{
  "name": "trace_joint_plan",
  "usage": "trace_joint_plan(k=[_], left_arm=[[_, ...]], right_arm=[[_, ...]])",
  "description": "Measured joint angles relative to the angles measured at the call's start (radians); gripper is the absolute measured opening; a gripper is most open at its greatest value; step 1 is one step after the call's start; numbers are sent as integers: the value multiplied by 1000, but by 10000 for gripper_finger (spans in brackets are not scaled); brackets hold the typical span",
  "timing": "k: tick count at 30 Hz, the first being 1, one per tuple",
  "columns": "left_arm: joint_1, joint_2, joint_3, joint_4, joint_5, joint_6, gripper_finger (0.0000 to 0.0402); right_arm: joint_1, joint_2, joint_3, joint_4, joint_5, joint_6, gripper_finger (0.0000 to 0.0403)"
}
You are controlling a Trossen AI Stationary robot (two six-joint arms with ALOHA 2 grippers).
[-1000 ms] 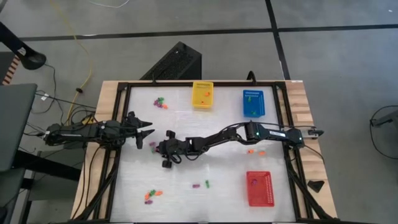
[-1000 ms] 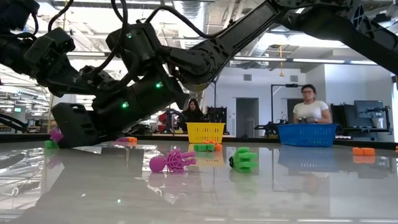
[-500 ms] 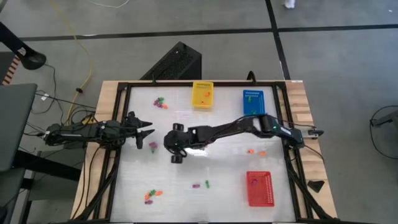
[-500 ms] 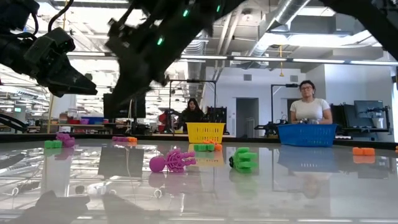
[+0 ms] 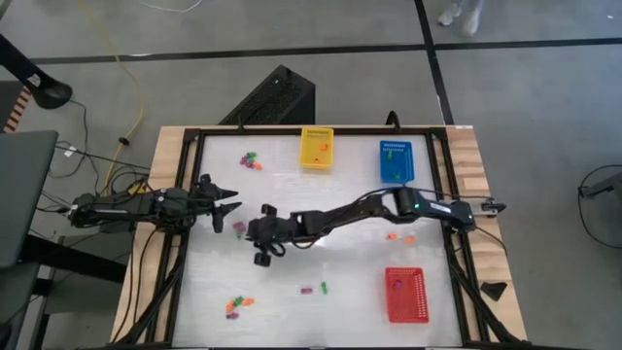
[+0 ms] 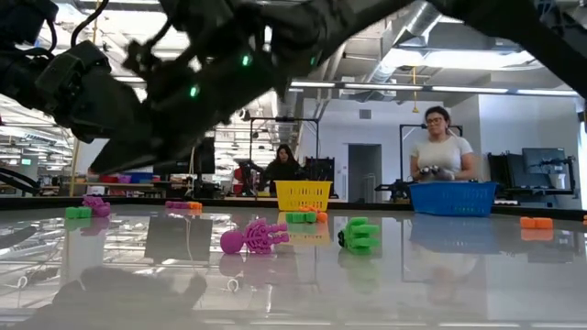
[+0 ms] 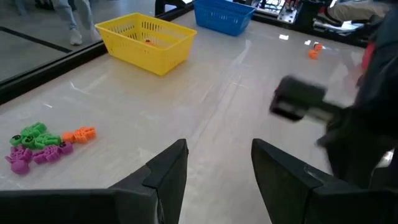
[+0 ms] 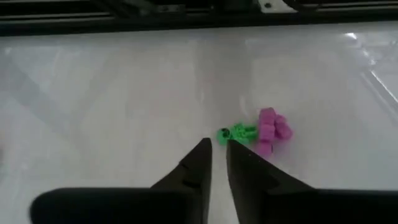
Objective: Sort Halloween decoration
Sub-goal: Put the violet skeleton toy into the red bin
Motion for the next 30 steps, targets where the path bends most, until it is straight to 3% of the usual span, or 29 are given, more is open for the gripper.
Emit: trace_joint_plan(k=[9,13,17,24,30], left_arm=[[0,0,0,0,2,0,169],[0,0,0,0,2,0,169],[0,0,0,0,2,0,169],[0,0,0,0,2,0,169],[0,0,0,0,2,0,169]], right_arm=[[-57,113,1,250,23,43,217],[-67,147,2,338,-12,47,250],[-68,167,0,345,-34,50,254],[-68,160,4,253,15,103,248],[-72,160,4,234,23,102,166]])
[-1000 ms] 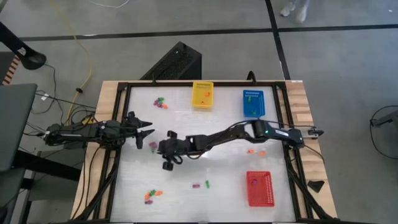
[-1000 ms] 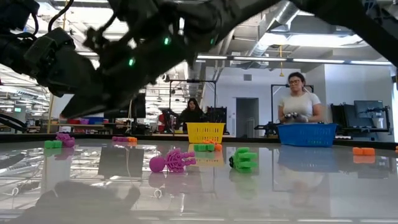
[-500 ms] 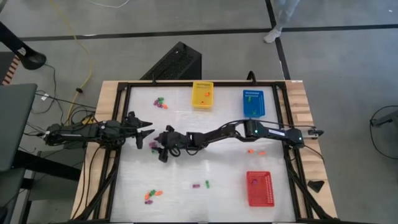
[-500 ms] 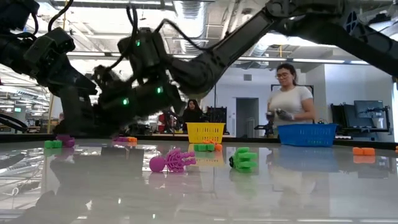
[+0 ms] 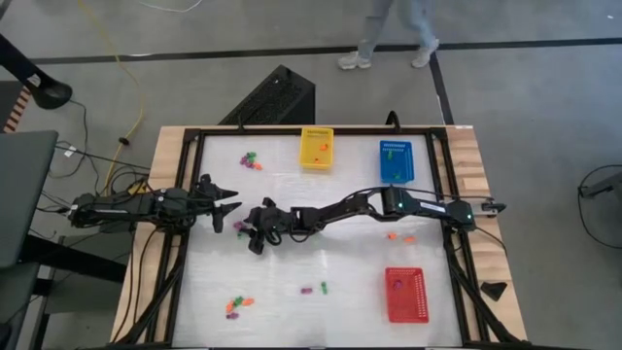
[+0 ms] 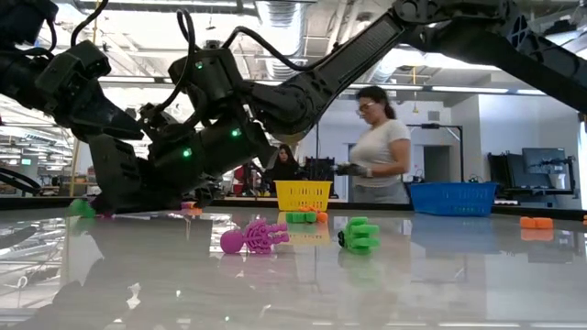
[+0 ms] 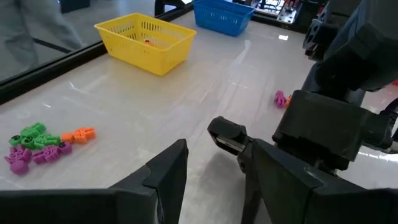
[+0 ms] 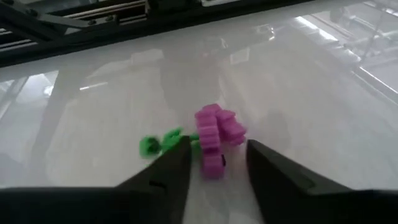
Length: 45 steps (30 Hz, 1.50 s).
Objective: Sort Halloween decoration
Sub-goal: Put the violet skeleton toy into the red bin
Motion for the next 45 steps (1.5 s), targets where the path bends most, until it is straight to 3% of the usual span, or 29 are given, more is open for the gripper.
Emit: trace_joint_plan(k=[4,6,12,24,32,37,40,45], left_arm=[[0,0,0,0,0,0,169],[0,0,0,0,0,0,169],[0,0,0,0,0,0,169],[0,0,0,0,0,0,169],[0,0,0,0,0,0,169],[0,0,0,0,0,0,169],[0,0,0,0,0,0,169],[0,0,0,0,-2,0,169]], right_arm=[[-2,-3,0,-4,1,-4,80],[-2,-11,-1,-10,-16,-7,58],[-3,-67,-5,-87,-114,-13,58],[-2,-205,-3,-345,-129,-83,65],[11,-379,-2,-854,-145,-119,65],[47,-506,-9,-1229,-301,-109,65],[91,-587,-55,-1385,-388,-38,65],[206,-741,-217,-1503,-411,231,65]])
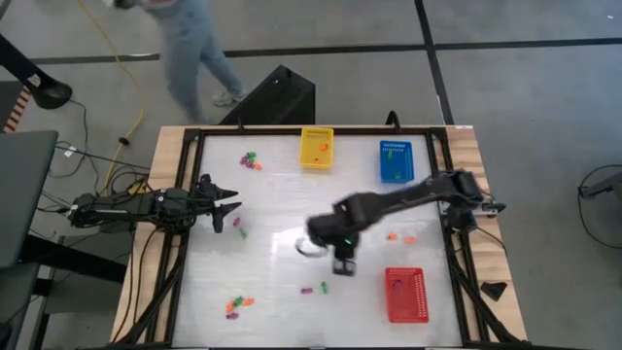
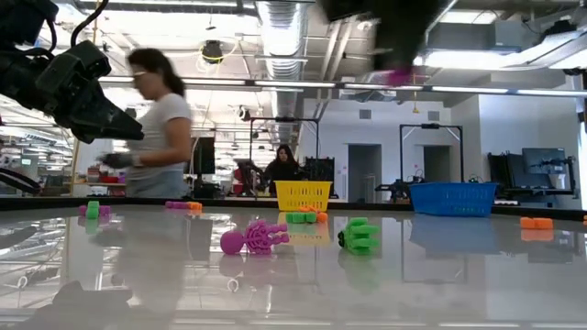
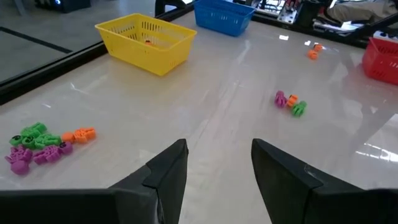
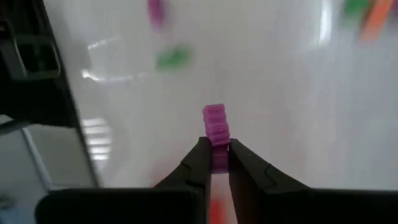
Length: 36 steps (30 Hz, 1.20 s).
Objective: Sort Halloween decoration
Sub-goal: Put the violet skeleton toy into the red bin, then put the orange skeleton toy into the yellow bin
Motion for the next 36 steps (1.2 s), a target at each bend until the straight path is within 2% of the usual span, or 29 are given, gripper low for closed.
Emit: trace_joint_plan(k=[5,9,14,20,26,32,36], left_arm=[[0,0,0,0,0,0,169],[0,0,0,0,0,0,169],[0,0,0,0,-1,0,169],[0,0,0,0,-2,0,169],[0,0,0,0,-2,0,169],[0,0,0,0,-2,0,169],[0,0,0,0,-2,0,169]], right_arm=[[152,-187,-231,34,27,414,65],[291,-292,-405,167,50,741,65],[434,-334,-540,291,67,990,66],[505,-307,-577,201,155,1102,86],[513,-307,-577,176,158,1095,149],[512,-308,-577,179,111,1060,218],[495,-308,-577,191,60,1056,237]])
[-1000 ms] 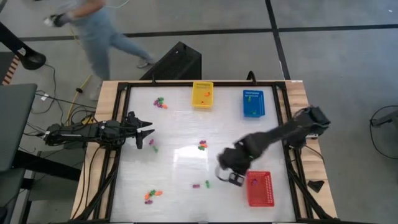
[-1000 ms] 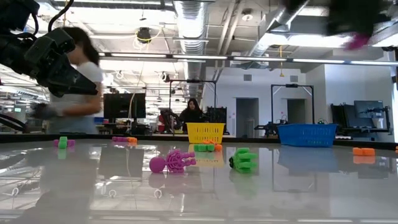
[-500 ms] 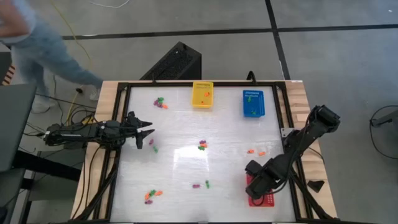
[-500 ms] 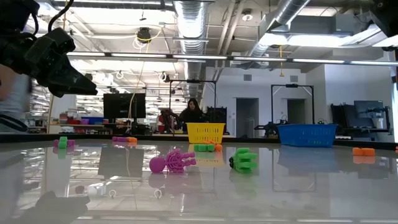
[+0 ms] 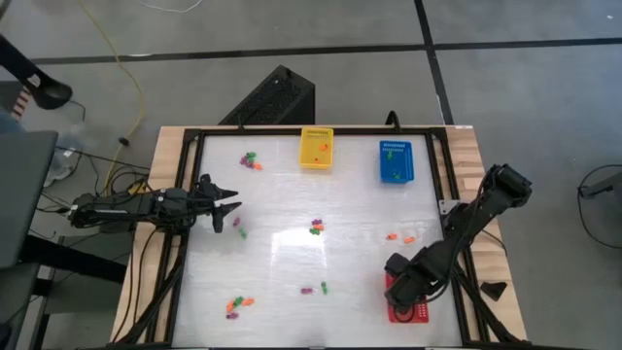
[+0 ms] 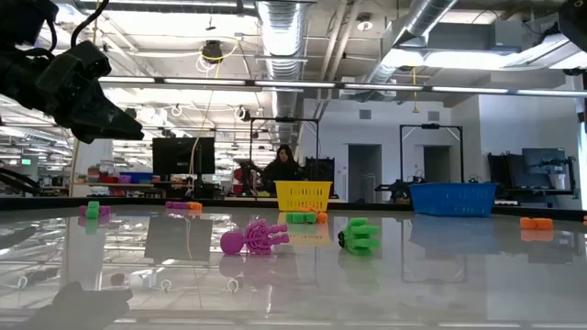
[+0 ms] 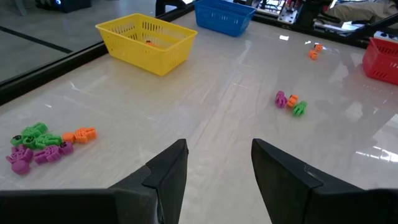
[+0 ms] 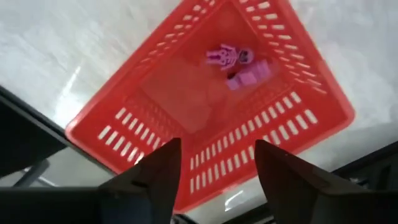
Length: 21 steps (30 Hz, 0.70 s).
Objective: Sort Halloween decoration
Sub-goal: Put the orange skeleton toy into the yellow bin
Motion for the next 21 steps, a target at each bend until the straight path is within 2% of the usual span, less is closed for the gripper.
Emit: trace_joint_plan(k=[4,10,12,15,17,21], left_arm=[[0,0,0,0,0,0,169],[0,0,0,0,0,0,169],[0,0,0,0,0,0,169],[0,0,0,0,0,0,169],[0,0,0,0,0,0,169],[0,0,0,0,0,0,169]], right_arm=[[-45,0,7,11,-12,-2,239],[-151,0,96,-70,-11,-136,232],[-198,-1,127,-93,42,-187,227],[-263,-1,131,-60,239,-298,222],[-312,7,120,23,342,-413,221],[-396,70,92,308,352,-678,221]])
